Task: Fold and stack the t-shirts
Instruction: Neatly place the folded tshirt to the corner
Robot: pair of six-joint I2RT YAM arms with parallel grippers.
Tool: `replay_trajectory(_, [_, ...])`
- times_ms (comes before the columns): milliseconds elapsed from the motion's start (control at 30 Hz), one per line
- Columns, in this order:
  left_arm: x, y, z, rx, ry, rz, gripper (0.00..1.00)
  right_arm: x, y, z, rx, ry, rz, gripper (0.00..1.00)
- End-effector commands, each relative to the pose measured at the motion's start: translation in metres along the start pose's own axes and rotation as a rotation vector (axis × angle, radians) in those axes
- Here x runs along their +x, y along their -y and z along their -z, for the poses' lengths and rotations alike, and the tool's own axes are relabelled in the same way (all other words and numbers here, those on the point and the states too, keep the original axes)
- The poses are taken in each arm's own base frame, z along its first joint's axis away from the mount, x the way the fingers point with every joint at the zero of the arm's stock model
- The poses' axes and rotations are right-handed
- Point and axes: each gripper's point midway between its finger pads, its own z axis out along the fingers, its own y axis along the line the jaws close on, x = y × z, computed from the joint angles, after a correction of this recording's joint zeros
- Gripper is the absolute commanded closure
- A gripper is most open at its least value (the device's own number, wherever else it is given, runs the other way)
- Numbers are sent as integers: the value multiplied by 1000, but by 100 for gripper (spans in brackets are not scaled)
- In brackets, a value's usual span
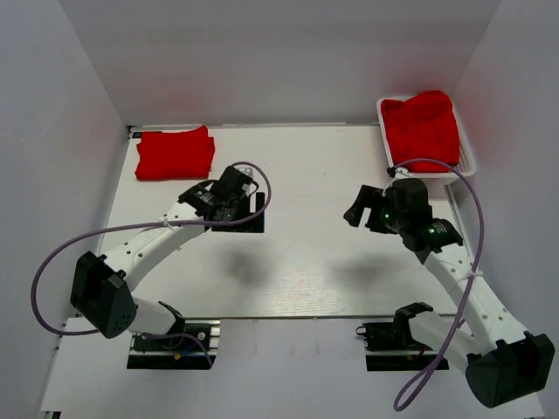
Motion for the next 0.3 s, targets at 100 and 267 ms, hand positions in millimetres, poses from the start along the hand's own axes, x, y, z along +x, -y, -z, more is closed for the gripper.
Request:
replay_trajectory(100, [-12,-4,13,-93,83,0,0,-13,-10,10,-60,106,-40,10])
replay_trajectory(267, [-8,1,17,-78,88,-15,0,-13,-7,14,-53,128,-37,10])
